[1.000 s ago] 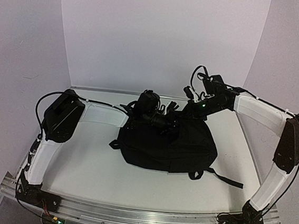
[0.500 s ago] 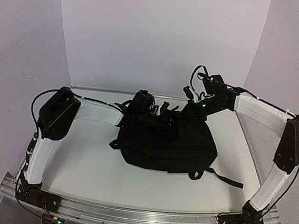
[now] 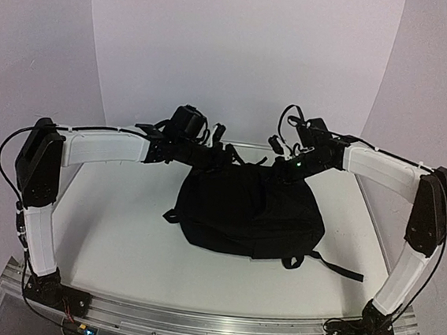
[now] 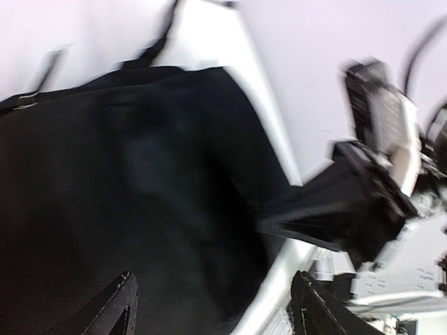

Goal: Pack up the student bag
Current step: Place the personal item in the student bag, then adjust the student bag at the center of the board, then zip the student bag at the center of the board.

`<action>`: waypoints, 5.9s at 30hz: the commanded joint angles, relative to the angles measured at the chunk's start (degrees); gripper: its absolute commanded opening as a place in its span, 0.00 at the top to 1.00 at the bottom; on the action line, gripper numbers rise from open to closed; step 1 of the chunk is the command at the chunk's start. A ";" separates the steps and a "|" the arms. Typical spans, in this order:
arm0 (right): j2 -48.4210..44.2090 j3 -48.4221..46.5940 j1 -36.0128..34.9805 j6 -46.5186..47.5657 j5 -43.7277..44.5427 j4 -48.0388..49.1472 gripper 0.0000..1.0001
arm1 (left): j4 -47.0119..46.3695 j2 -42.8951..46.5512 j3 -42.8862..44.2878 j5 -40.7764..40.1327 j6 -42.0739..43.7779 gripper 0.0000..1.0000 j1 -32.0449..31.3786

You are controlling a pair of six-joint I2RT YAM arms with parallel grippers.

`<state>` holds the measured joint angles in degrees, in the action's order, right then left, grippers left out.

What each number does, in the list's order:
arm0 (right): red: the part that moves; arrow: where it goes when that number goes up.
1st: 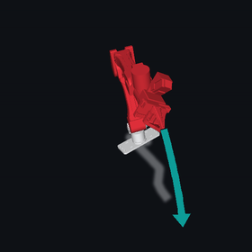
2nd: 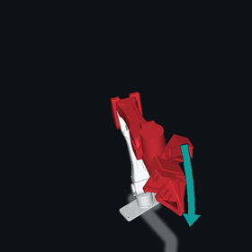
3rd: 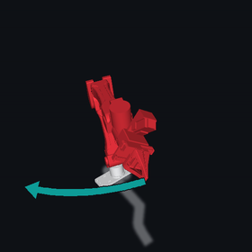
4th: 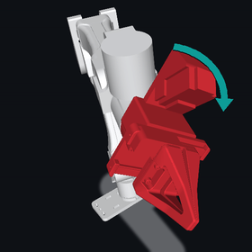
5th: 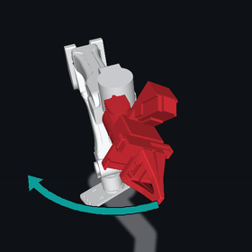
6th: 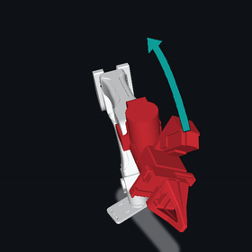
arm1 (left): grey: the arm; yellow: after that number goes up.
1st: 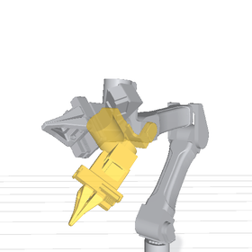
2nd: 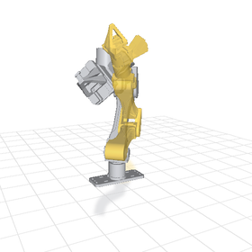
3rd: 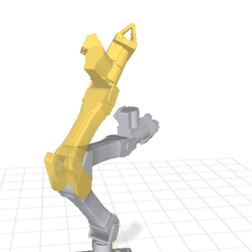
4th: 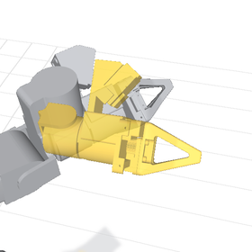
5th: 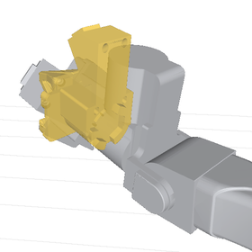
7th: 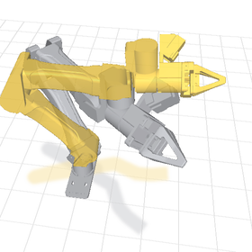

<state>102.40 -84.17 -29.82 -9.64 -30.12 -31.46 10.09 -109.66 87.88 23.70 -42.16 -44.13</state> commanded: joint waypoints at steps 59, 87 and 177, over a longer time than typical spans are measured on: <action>-3.89 11.58 0.51 -3.23 9.17 3.30 1.00 | 31.06 -28.27 40.12 -40.41 2.35 0.21 -13.09; -5.21 8.83 -2.65 -3.89 -4.06 5.98 1.00 | 15.48 -0.70 15.28 -22.02 12.07 1.00 -9.51; 7.35 -10.08 -4.72 -11.66 -14.95 17.77 1.00 | 15.90 -1.61 5.26 -8.82 19.91 0.00 9.94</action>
<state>115.80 -94.85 -32.79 -24.77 -43.00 -16.34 24.26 -108.21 88.13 14.46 -25.84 -34.56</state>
